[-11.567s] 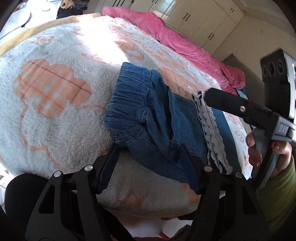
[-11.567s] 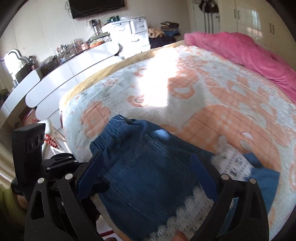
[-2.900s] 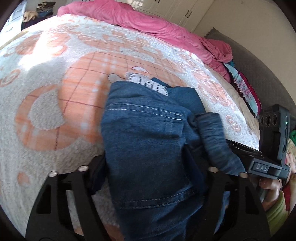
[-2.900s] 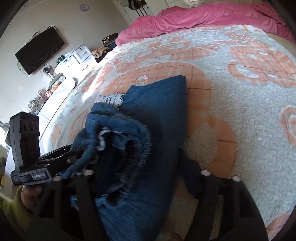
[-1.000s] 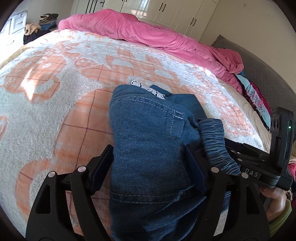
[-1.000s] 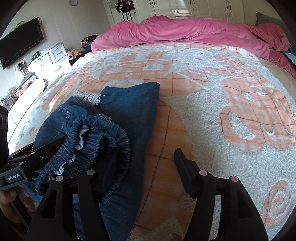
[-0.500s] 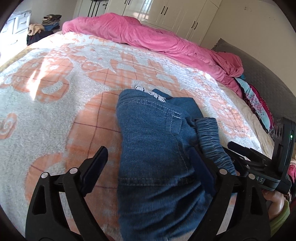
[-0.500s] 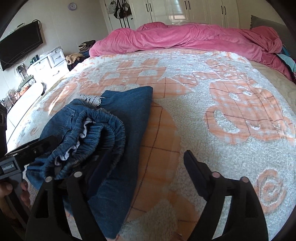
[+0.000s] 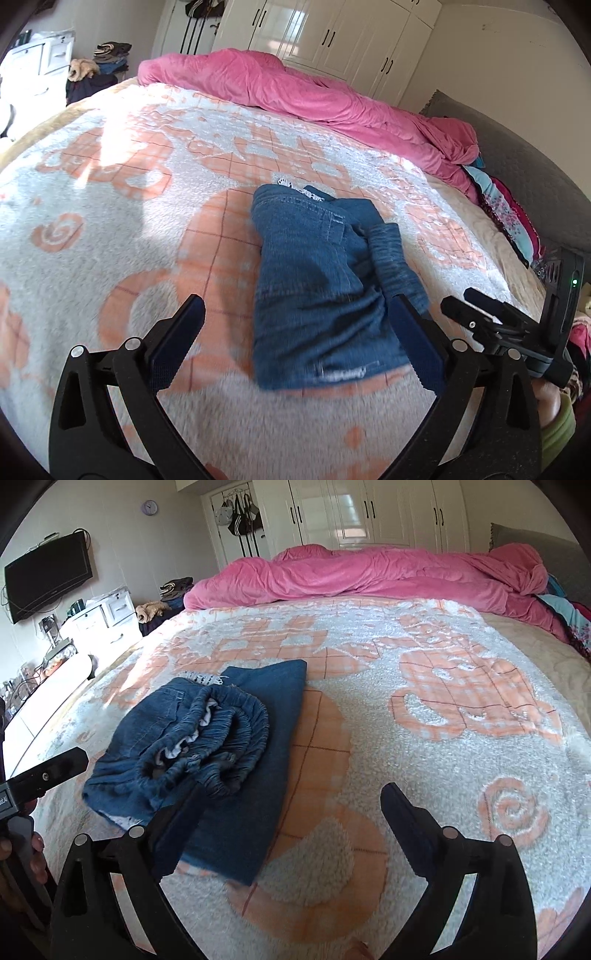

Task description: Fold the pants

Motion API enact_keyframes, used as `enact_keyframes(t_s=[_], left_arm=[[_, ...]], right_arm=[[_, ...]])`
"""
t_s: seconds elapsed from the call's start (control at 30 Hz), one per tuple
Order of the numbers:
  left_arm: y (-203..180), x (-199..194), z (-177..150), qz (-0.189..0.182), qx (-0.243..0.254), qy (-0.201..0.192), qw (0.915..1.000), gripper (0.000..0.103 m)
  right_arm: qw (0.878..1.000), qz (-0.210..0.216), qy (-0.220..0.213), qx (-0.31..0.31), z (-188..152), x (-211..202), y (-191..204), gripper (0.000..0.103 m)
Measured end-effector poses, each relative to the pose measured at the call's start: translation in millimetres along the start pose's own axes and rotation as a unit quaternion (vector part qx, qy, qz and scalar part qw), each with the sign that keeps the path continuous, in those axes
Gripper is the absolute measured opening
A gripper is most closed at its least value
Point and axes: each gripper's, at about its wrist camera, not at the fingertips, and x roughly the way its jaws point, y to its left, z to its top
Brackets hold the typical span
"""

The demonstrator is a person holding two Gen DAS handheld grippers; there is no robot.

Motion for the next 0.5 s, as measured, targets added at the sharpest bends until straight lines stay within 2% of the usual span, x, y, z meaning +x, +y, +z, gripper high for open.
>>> enact_keyframes(t_s=[0.23,0.37,0.5], left_arm=[[-4.0,-21.8,-19.0,0.013,0.016,-0.001,0.9998,0.093],[-8.0,-33.6,-30.6,0.021,0.026,-0.002,0.9994,0.093],[-9.8,-42.9,-41.8,0.029,0.029,0.0,0.9992,0.093]], right_arm=[[1.0,0.0,-0.027,-0.014,-15.3,-35.3,14.4,0.095],[0.999,0.0,-0.042,-0.011,-27.6,-56.4,18.9,0.098],[0.999,0.0,-0.044,-0.011,-35.2,-68.0,22.4,0.098]])
